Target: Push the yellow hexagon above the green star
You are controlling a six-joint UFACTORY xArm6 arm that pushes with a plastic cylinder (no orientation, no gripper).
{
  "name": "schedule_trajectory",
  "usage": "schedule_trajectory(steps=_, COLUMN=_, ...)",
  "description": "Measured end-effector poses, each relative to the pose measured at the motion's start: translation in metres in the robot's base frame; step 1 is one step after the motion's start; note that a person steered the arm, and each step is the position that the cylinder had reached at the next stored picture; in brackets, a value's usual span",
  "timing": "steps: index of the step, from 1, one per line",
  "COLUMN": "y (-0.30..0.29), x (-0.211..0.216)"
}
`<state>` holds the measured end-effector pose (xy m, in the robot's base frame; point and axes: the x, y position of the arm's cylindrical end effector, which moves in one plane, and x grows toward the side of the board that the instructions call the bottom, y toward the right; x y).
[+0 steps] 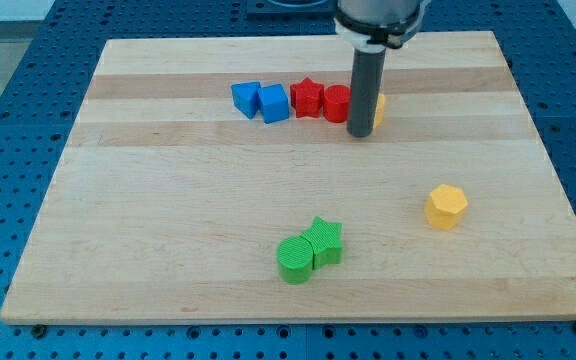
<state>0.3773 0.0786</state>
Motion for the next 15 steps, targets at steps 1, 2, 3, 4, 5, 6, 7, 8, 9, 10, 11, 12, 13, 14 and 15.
schedule_trajectory(steps=1, y=0.0, x=0.005)
schedule_trajectory(steps=2, y=0.0, x=0.024)
schedule_trajectory(steps=3, y=0.008, x=0.042)
schedule_trajectory(steps=4, y=0.035, x=0.055)
schedule_trajectory(steps=5, y=0.08, x=0.053)
schedule_trajectory(steps=6, y=0.11, x=0.042)
schedule_trajectory(steps=7, y=0.14, x=0.071)
schedule_trajectory(steps=8, y=0.141, x=0.087)
schedule_trajectory(steps=9, y=0.137, x=0.104)
schedule_trajectory(steps=10, y=0.111, x=0.104)
schedule_trajectory(steps=11, y=0.095, x=0.119)
schedule_trajectory(steps=12, y=0.1, x=0.123)
schedule_trajectory(steps=13, y=0.113, x=0.126)
schedule_trajectory(steps=14, y=0.11, x=0.131)
schedule_trajectory(steps=15, y=0.101, x=0.148)
